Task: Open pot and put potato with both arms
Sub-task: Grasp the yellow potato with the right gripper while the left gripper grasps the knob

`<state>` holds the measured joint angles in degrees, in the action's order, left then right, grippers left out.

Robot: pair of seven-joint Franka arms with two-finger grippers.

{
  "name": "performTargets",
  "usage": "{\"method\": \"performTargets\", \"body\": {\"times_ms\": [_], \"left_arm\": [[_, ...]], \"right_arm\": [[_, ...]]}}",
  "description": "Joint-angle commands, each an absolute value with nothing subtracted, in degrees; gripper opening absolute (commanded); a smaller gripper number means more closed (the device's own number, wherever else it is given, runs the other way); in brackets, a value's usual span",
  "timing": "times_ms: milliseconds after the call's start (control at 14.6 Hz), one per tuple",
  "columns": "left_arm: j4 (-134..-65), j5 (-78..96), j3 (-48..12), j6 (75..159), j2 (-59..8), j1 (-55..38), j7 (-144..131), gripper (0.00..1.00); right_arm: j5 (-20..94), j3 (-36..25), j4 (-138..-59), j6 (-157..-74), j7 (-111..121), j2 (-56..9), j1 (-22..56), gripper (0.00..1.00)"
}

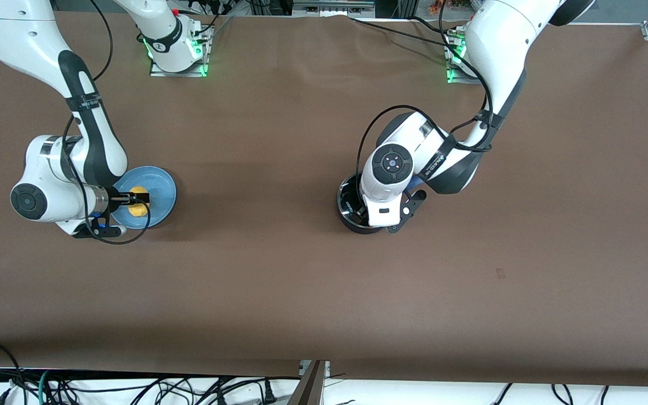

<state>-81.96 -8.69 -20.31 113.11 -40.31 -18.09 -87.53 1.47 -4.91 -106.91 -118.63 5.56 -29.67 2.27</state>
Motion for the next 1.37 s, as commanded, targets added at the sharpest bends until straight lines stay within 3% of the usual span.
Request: {"method": "performTargets", "body": {"times_ms": [0,274,343,549,754,960,1166,1303], "left_arm": [[-82.7,-9.9,-19.8,111.9,-40.5,-19.2,-84.8,1.00],[-83.3,-9.9,-20.0,111.9,-40.4,-19.5,-84.6,0.99],[-83.3,-9.8,-20.0,111.8,-40.3,-19.5,-84.6,0.95],[-83.2,-9.8,-20.0,111.5,-40.3,-19.6,-84.6,0.81],[-83.3,-9.8,-20.0,111.4,-40.4,-19.8,-85.1,0.63],[-83.1,-9.8,-20.0,111.4,-40.3,-20.0,-84.8,0.47],[-82.6,-9.9,-20.0,110.7,-40.2,-19.4,-84.2,0.41],[-82.4,-9.8,-19.9,108.3,-38.2,-18.1,-81.0,0.41]], "right_arm": [[1.1,-4.7,-111.4,-123.7,5.3,-27.9,2.0,1.00],[1.1,-4.7,-114.4,-127.9,5.3,-27.8,2.0,0.98],[1.1,-4.7,-114.3,-127.9,5.3,-27.8,2.0,0.90],[1.1,-4.7,-114.3,-127.9,5.3,-27.8,2.0,0.52],[1.1,-4.7,-114.0,-127.8,5.3,-27.8,2.0,0.33],[1.1,-4.7,-112.8,-127.4,5.7,-27.6,2.0,0.31],[1.1,-4.6,-109.8,-125.8,6.3,-26.0,2.0,0.31],[1.3,-3.9,-105.2,-120.4,6.1,-24.8,2.5,0.31]]}}
